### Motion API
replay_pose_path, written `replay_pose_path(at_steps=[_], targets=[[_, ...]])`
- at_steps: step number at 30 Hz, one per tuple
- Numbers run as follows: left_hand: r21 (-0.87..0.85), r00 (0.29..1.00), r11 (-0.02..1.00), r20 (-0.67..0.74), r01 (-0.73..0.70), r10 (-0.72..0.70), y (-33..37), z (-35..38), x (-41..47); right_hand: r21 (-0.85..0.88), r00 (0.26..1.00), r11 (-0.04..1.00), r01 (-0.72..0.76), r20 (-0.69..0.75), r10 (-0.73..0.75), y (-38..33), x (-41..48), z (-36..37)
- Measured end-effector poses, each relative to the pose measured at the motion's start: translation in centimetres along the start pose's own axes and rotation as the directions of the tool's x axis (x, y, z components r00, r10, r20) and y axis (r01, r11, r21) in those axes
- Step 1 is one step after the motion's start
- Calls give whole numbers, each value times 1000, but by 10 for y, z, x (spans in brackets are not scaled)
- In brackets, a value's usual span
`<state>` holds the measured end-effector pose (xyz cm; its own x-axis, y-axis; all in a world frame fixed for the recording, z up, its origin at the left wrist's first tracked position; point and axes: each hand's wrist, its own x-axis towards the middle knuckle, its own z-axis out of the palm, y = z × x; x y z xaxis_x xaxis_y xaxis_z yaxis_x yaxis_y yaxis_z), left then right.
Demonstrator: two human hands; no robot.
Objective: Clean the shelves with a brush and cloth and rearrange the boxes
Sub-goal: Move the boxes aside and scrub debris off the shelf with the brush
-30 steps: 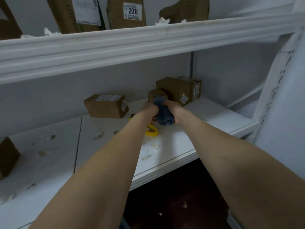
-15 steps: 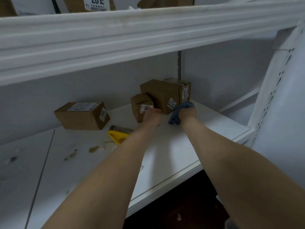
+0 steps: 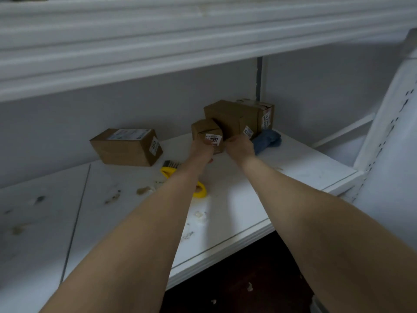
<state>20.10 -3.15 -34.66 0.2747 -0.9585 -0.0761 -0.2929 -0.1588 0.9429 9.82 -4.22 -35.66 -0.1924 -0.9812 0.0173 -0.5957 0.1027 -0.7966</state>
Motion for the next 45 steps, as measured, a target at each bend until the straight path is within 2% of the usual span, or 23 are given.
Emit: replay_pose_path(at_steps=[3,5,7,9,11,13,16,18,22,27,30,32,33,35,37,39,42,45], targets=[[3,999,1000,-46,-7,8,-1,-33,-8,29,987,992,124,98,-127,-22,-23,15],[1,998,1000,-65,-2,2,-4,-59,-13,-70,952,967,247,203,-228,-36,-43,23],[-12,996,999,-86,31,-32,-2,-83,-26,-242,894,889,390,332,-302,-48,-63,31],[196,996,981,-81,-6,23,-9,-102,-36,-381,856,792,477,406,-320,-52,-78,45],[32,994,998,-89,61,-58,-12,-120,-38,-502,850,702,505,430,-304,-49,-88,61],[73,992,996,-115,53,-45,-20,-132,-41,-608,869,624,490,394,-298,-44,-95,77],[59,989,992,-111,108,-101,-28,-141,-48,-708,899,554,438,347,-267,-40,-100,91],[64,986,988,-102,140,-133,-31,-144,-49,-709,912,574,410,321,-254,-39,-100,91],[83,986,984,-76,158,-151,-35,-140,-45,-553,932,750,363,224,-286,-39,-97,71],[94,990,986,-58,134,-129,-34,-119,-47,-178,935,941,288,265,-235,-37,-90,42],[92,990,986,-39,136,-133,-31,-112,-49,103,948,986,132,276,-156,-38,-91,36],[86,989,985,-33,149,-146,-29,-111,-52,205,958,978,30,272,-87,-41,-92,37],[85,988,985,-25,151,-149,-28,-110,-52,176,965,984,17,255,-63,-42,-92,37],[81,986,983,-20,165,-164,-25,-112,-55,-40,986,998,45,162,-38,-42,-89,32],[68,981,978,-27,195,-194,-23,-114,-56,-250,999,968,16,49,-4,-38,-86,22],[46,978,977,-21,208,-207,-23,-114,-57,-362,999,931,-48,0,52,-30,-81,14],[32,979,979,-11,203,-202,-25,-113,-58,-464,993,881,-87,36,117,-15,-78,13],[76,979,977,-17,202,-201,-28,-111,-58,-535,989,845,-7,119,83,-13,-86,23]])
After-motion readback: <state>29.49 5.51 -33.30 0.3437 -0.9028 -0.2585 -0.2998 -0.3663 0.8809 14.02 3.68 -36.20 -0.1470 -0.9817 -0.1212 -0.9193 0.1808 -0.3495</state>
